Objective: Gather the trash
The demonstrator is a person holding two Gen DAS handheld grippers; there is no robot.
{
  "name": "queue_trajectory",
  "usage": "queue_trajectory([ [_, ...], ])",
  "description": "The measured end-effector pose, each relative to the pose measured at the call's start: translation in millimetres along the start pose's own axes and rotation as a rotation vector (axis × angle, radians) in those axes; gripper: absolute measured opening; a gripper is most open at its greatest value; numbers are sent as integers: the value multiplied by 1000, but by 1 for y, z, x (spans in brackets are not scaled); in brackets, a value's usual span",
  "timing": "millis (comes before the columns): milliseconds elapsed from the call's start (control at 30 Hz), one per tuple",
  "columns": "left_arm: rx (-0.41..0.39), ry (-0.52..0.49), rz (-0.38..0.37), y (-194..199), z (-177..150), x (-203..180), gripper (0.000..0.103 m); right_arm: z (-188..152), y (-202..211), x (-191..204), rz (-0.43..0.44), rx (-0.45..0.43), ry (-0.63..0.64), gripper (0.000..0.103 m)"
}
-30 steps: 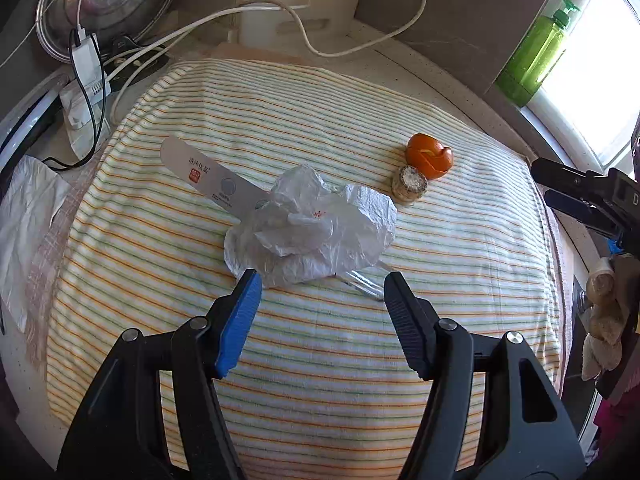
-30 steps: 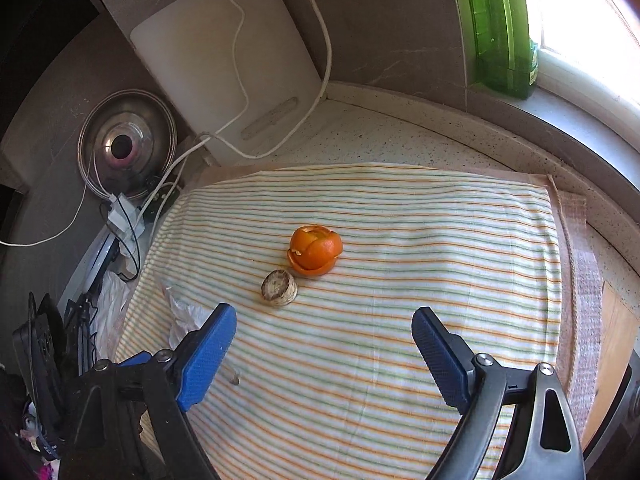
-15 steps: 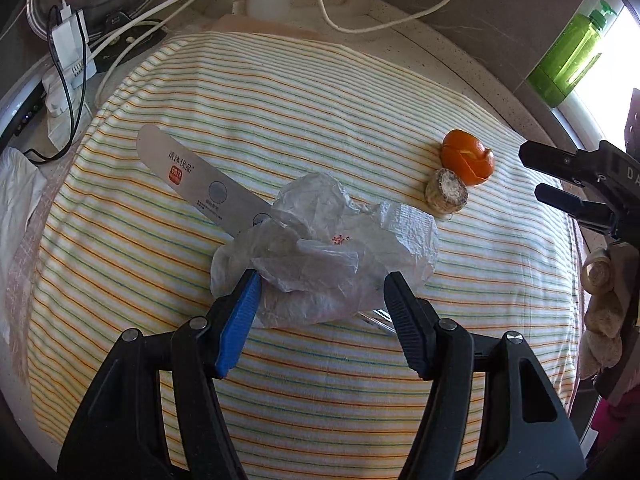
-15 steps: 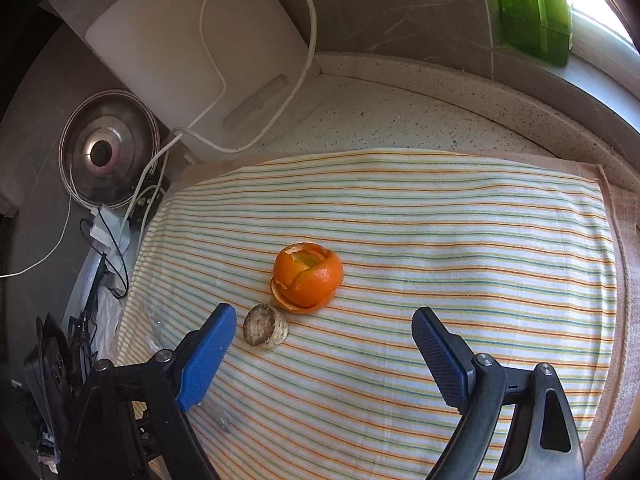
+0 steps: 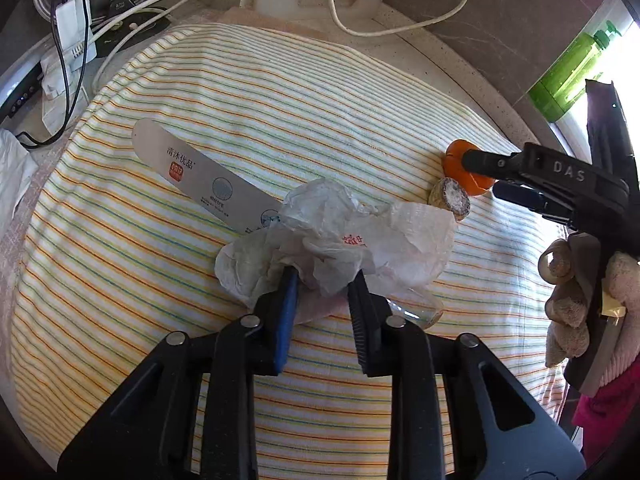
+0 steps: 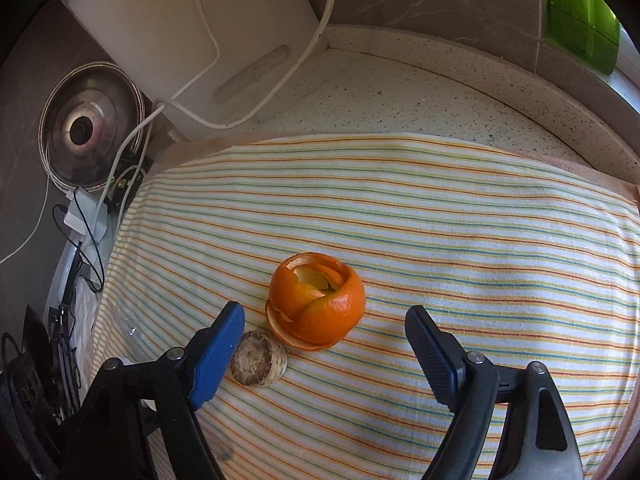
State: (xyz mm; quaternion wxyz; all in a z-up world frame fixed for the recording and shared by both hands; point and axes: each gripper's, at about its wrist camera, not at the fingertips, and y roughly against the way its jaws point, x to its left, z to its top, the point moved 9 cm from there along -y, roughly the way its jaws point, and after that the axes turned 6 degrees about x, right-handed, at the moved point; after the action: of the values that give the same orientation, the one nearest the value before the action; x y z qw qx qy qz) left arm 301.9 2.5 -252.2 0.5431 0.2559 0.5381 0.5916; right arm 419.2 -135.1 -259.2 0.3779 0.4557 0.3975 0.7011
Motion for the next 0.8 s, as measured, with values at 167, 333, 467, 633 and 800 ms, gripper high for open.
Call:
queue_trajectory([
  [167,-11,5,-20,5,0,-1,9,-1,-4,-2,16,11,-6,57],
  [333,-30,14,-36,18,-2,2,8,-1,4,0,-9,-17,30,46],
  [467,-54,14,-39,32,-2,6,8,-3,14,-4,-8,-44,16,44],
  [633,-97,27,-46,56,-1,14,8,-5,35,-10,-10,-88,12,42],
  [800,-142,44,-45,80,-4,24,8,-13,56,-7,-15,-118,32,41],
])
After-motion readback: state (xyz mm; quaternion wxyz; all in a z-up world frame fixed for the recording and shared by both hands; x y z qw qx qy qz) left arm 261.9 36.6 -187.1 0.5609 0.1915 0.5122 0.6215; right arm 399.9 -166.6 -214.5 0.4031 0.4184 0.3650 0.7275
